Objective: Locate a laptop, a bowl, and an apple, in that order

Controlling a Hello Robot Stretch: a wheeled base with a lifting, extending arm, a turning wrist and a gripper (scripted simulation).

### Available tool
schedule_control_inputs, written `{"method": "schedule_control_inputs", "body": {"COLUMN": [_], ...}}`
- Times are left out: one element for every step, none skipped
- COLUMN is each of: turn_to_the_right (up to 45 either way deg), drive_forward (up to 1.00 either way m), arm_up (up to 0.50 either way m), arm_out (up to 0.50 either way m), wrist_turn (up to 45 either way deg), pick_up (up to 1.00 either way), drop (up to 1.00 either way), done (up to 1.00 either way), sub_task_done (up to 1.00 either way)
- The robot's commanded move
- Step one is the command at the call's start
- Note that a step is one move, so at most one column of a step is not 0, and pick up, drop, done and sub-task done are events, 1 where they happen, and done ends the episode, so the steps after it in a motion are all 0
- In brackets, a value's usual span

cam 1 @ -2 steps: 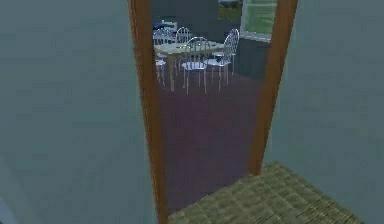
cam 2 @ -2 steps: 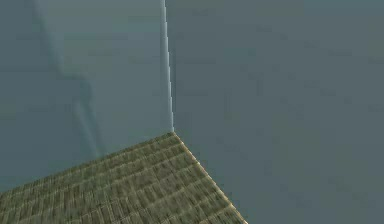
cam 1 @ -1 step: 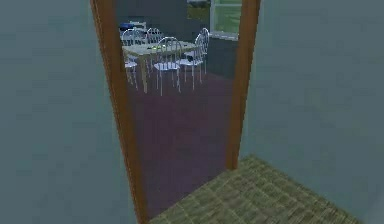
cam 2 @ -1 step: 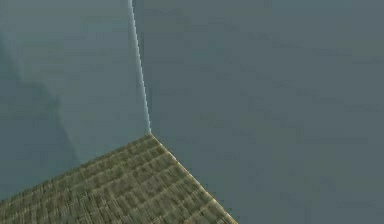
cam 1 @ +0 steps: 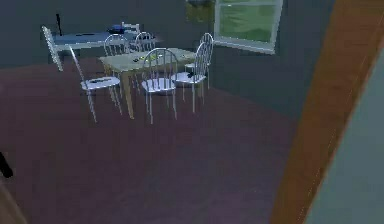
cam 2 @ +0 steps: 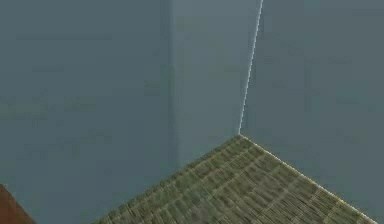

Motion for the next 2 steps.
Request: {"method": "schedule_control_inputs", "body": {"turn_to_the_right": [33.0, 0.0], "drive_forward": [0.0, 0.05], "arm_up": [0.0, 0.0], "arm_out": [0.0, 0.0], "wrist_turn": [0.0, 0.0], "pick_up": [0.0, 0.0], "drop": [0.0, 0.0], "done": [0.0, 0.0], "sub_task_done": [0.0, 0.0]}}
